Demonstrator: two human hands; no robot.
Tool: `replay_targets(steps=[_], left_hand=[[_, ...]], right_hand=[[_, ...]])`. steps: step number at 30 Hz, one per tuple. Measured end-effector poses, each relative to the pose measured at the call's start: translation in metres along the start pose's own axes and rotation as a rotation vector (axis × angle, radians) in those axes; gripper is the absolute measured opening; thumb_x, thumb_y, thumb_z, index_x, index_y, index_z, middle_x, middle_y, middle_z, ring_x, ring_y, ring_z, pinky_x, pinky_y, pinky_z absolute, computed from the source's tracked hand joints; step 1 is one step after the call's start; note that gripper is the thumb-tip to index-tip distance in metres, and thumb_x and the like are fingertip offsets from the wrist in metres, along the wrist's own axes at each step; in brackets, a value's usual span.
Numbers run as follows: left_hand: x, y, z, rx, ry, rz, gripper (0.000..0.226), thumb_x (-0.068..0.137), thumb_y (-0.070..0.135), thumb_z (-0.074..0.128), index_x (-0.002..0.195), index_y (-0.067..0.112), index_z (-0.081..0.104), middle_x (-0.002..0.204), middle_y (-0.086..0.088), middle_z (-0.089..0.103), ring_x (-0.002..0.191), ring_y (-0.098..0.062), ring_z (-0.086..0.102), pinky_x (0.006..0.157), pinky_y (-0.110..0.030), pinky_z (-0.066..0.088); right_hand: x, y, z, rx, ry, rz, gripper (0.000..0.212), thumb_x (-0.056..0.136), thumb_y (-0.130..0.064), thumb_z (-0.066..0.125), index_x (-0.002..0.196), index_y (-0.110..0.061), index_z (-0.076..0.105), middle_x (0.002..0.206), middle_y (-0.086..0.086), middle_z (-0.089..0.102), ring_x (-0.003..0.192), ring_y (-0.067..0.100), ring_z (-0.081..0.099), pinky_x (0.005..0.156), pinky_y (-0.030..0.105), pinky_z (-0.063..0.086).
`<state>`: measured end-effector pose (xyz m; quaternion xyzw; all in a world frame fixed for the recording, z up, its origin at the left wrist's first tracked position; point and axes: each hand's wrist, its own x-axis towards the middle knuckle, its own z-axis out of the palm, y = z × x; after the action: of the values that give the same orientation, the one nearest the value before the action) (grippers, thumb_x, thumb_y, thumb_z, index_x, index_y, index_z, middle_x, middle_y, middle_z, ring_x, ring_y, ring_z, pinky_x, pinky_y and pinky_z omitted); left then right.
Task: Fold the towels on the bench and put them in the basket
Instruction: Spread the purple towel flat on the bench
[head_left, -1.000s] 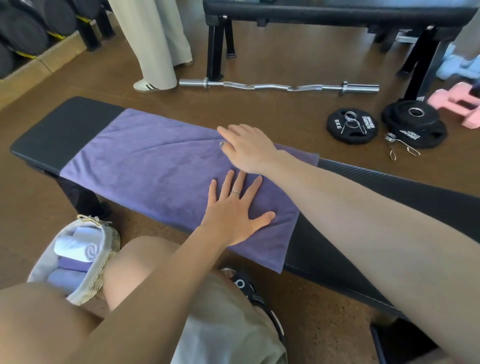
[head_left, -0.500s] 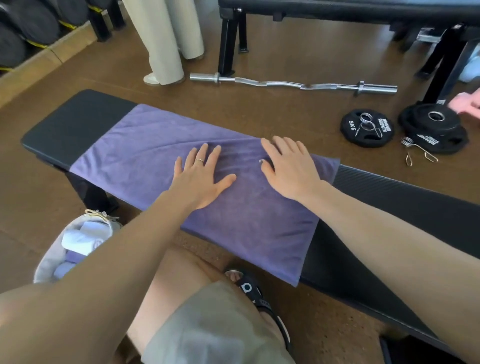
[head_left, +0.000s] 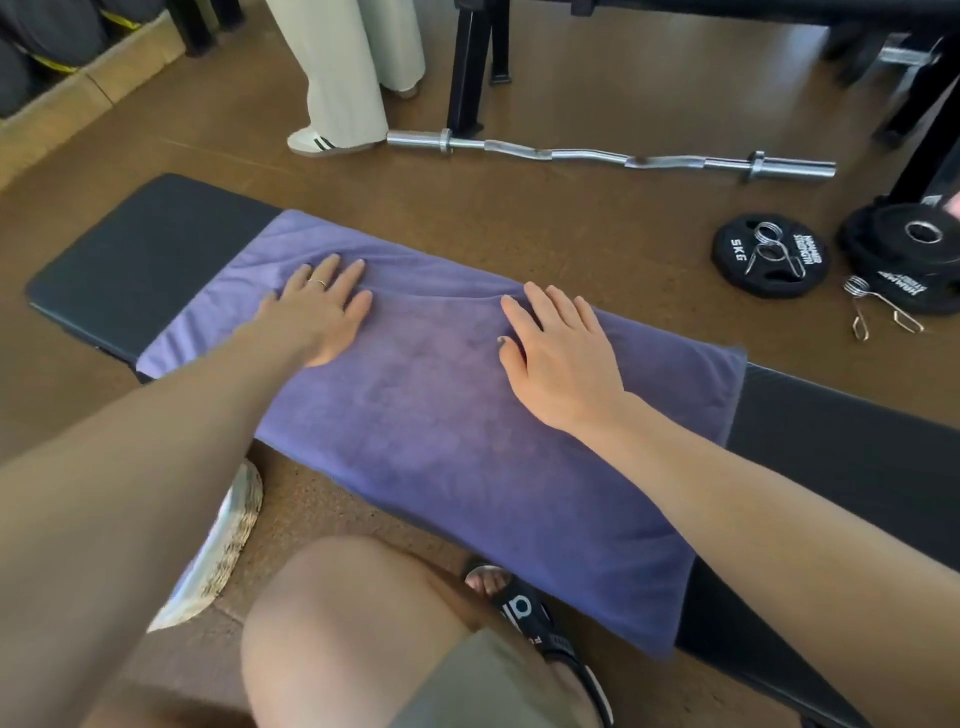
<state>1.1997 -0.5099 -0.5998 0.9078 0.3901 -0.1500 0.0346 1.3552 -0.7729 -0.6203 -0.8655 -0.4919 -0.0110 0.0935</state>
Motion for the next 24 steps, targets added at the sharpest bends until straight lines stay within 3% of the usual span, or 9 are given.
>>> replay_targets(steps=[2, 6, 12, 15, 18, 20, 22, 24], left_hand=[[0.006, 0.004, -0.007, 0.009, -0.008, 0.047, 0.067, 0.097, 0.065, 0.006, 0.159, 0.040, 0.003, 0.169, 0.004, -0.002, 0.155, -0.023, 0.001, 0.122, -0.057, 0.010], [-0.009, 0.044, -0.003, 0.055, 0.139, 0.455, 0.052, 0.108, 0.041, 0.019, 0.158, 0.041, 0.009, 0.169, 0.007, 0.002, 0.155, -0.016, 0.004, 0.123, -0.047, 0.009], [0.035, 0.004, -0.003, -0.044, 0.089, 0.155, 0.051, 0.106, 0.048, 0.012, 0.155, 0.052, -0.001, 0.168, 0.014, -0.006, 0.155, -0.019, -0.003, 0.123, -0.053, 0.002], [0.063, -0.023, -0.011, -0.060, 0.075, 0.045, 0.051, 0.106, 0.050, 0.012, 0.156, 0.049, 0.006, 0.168, 0.013, -0.001, 0.155, -0.021, 0.000, 0.122, -0.056, 0.006], [0.086, -0.025, -0.019, -0.035, 0.123, -0.032, 0.053, 0.105, 0.048, 0.015, 0.154, 0.034, 0.027, 0.164, 0.003, 0.019, 0.151, -0.027, 0.015, 0.117, -0.058, 0.018], [0.090, -0.011, -0.023, -0.046, 0.178, 0.085, 0.051, 0.105, 0.045, 0.020, 0.145, 0.025, 0.044, 0.153, -0.003, 0.039, 0.144, -0.028, 0.028, 0.114, -0.055, 0.026], [0.091, -0.003, -0.019, -0.064, 0.208, 0.325, 0.047, 0.106, 0.043, 0.024, 0.141, 0.027, 0.050, 0.147, 0.000, 0.049, 0.141, -0.021, 0.035, 0.115, -0.052, 0.025], [0.089, -0.012, -0.014, -0.088, 0.255, 0.365, 0.045, 0.106, 0.041, 0.026, 0.140, 0.028, 0.053, 0.145, 0.001, 0.052, 0.140, -0.018, 0.037, 0.117, -0.049, 0.024]], right_hand=[[0.013, -0.012, -0.005, 0.005, 0.014, -0.035, 0.056, 0.099, -0.041, 0.028, 0.145, -0.016, 0.048, 0.148, 0.011, 0.049, 0.135, 0.033, 0.043, 0.114, 0.049, 0.031], [0.039, -0.039, 0.001, 0.020, -0.060, -0.234, 0.058, 0.100, -0.037, 0.022, 0.147, -0.014, 0.049, 0.152, 0.008, 0.047, 0.141, 0.031, 0.040, 0.115, 0.048, 0.031], [0.050, -0.045, 0.008, 0.001, -0.090, -0.199, 0.066, 0.099, -0.045, 0.013, 0.152, -0.020, 0.042, 0.160, 0.009, 0.036, 0.147, 0.030, 0.031, 0.119, 0.051, 0.026], [0.042, -0.045, 0.011, -0.022, -0.079, -0.192, 0.062, 0.101, -0.047, 0.018, 0.154, -0.021, 0.037, 0.162, 0.008, 0.032, 0.149, 0.030, 0.027, 0.121, 0.050, 0.023], [0.053, -0.049, 0.008, -0.017, -0.047, -0.186, 0.059, 0.100, -0.047, 0.025, 0.147, -0.019, 0.047, 0.151, 0.011, 0.045, 0.138, 0.033, 0.040, 0.114, 0.050, 0.031], [0.073, -0.059, 0.005, 0.017, -0.021, -0.185, 0.059, 0.098, -0.046, 0.028, 0.143, -0.016, 0.051, 0.144, 0.012, 0.051, 0.129, 0.034, 0.048, 0.108, 0.048, 0.036], [0.090, -0.069, 0.006, 0.056, -0.043, -0.192, 0.061, 0.098, -0.045, 0.027, 0.146, -0.015, 0.048, 0.147, 0.012, 0.049, 0.131, 0.033, 0.047, 0.108, 0.047, 0.037], [0.092, -0.074, 0.015, 0.067, -0.050, -0.199, 0.062, 0.098, -0.045, 0.024, 0.148, -0.015, 0.047, 0.151, 0.012, 0.045, 0.135, 0.033, 0.043, 0.111, 0.047, 0.035]])
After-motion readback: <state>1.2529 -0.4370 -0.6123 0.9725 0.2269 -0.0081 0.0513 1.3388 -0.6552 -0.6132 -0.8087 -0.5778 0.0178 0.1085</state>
